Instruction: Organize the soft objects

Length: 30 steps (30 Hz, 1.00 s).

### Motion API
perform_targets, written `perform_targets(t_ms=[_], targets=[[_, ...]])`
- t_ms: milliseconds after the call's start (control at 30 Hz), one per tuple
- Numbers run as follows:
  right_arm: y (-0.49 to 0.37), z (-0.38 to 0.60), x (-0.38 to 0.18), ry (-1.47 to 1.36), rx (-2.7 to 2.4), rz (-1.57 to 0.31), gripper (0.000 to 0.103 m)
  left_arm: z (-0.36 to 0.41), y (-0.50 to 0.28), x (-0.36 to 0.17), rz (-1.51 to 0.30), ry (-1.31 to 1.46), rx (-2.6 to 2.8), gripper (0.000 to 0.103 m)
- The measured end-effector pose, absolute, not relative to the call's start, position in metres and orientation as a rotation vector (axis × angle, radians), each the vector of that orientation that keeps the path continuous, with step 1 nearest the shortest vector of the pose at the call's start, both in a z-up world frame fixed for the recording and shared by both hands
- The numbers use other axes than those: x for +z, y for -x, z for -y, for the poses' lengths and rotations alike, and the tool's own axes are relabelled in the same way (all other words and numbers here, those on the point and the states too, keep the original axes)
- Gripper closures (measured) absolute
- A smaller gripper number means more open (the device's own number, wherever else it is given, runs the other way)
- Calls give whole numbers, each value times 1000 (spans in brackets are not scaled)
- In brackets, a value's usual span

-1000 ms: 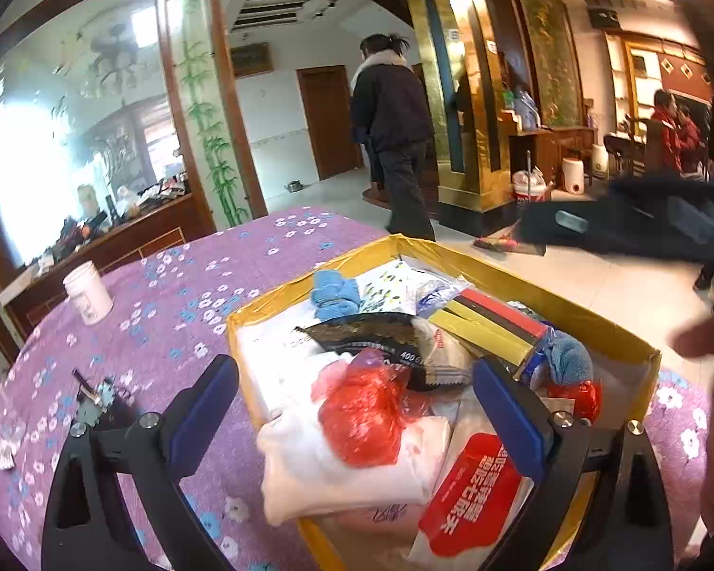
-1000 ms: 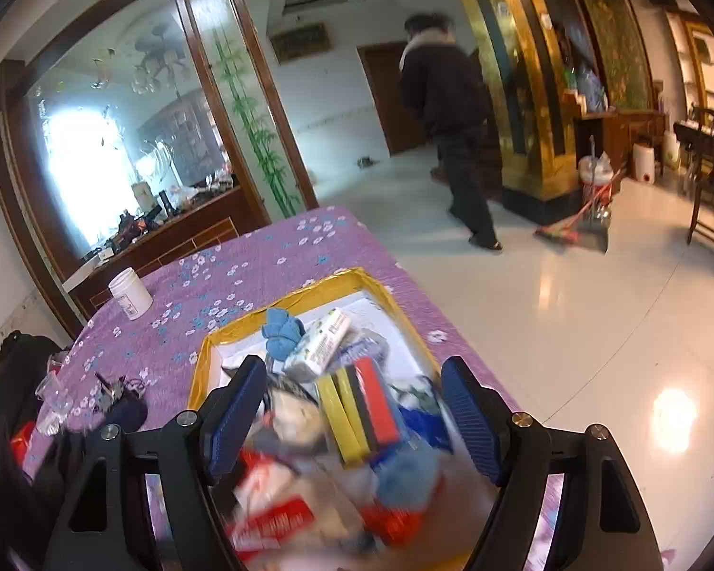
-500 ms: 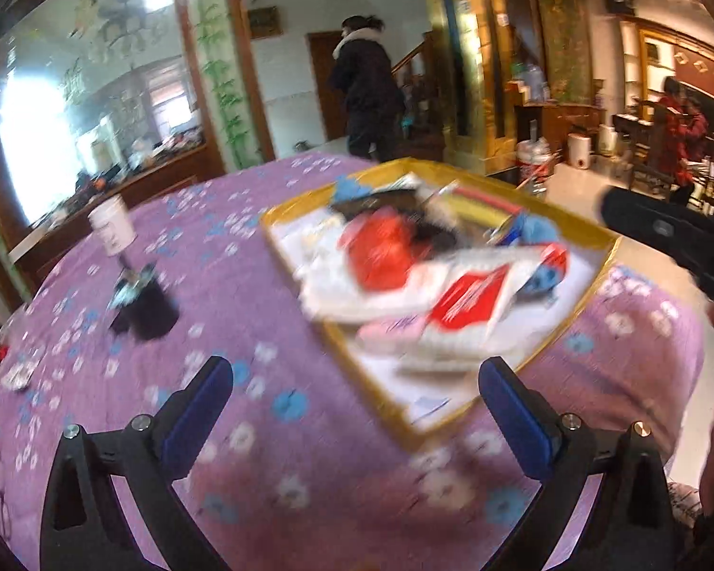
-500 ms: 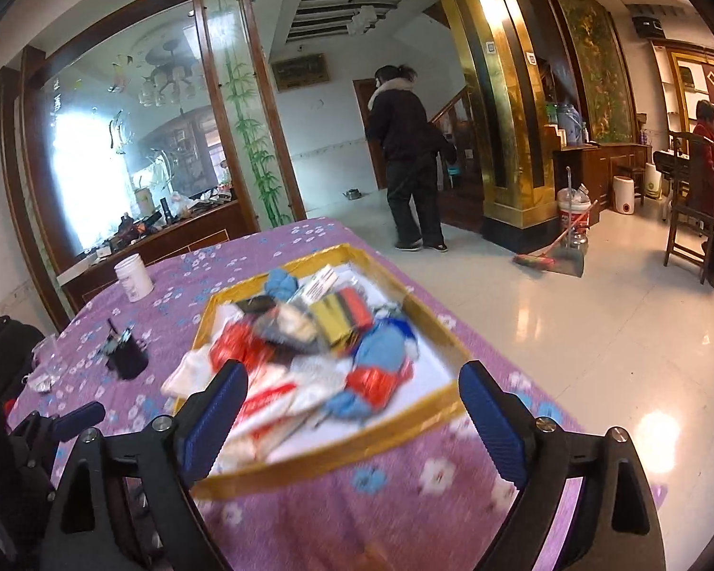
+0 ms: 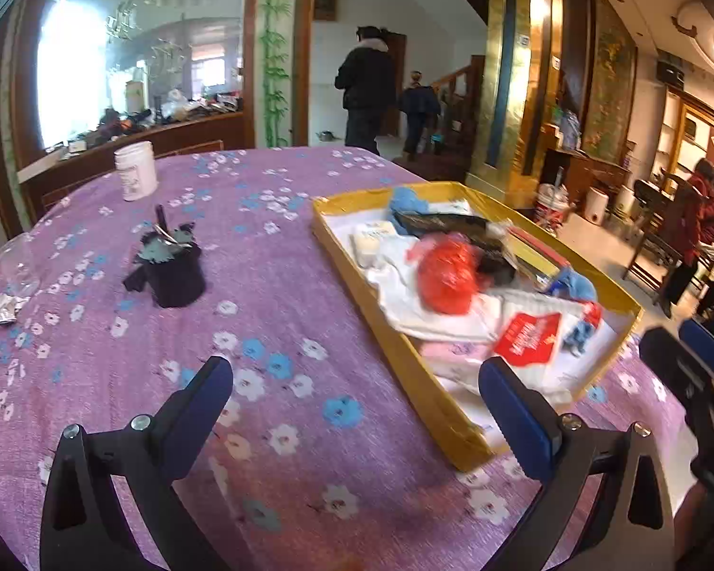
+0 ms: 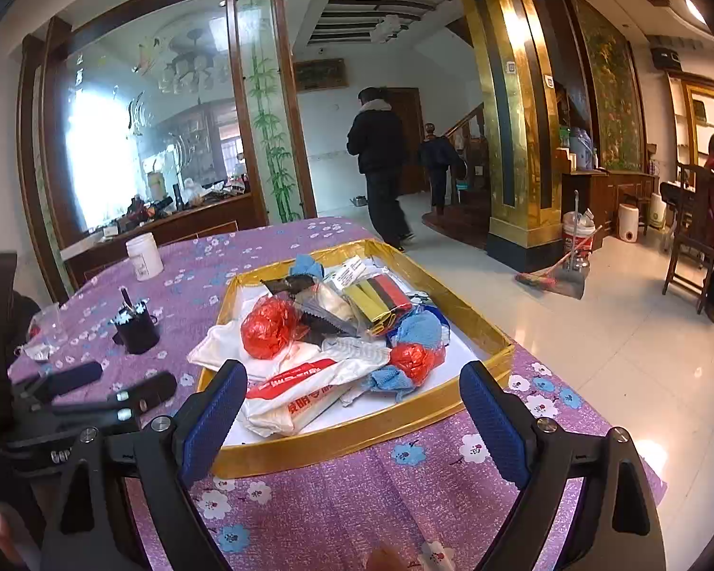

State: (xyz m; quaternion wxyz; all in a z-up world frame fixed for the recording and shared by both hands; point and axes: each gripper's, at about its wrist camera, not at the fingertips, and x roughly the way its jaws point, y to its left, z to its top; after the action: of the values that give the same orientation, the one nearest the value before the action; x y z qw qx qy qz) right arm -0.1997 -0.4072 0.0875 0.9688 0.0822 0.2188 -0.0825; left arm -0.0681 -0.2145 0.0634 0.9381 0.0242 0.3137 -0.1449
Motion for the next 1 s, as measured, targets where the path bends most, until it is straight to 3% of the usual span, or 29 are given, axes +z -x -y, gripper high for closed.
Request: perform_targets(t_ms=[1000], targets=[[197,408,78,-184,-179,-458,10,226,78,64,-579,-199,-131,0]])
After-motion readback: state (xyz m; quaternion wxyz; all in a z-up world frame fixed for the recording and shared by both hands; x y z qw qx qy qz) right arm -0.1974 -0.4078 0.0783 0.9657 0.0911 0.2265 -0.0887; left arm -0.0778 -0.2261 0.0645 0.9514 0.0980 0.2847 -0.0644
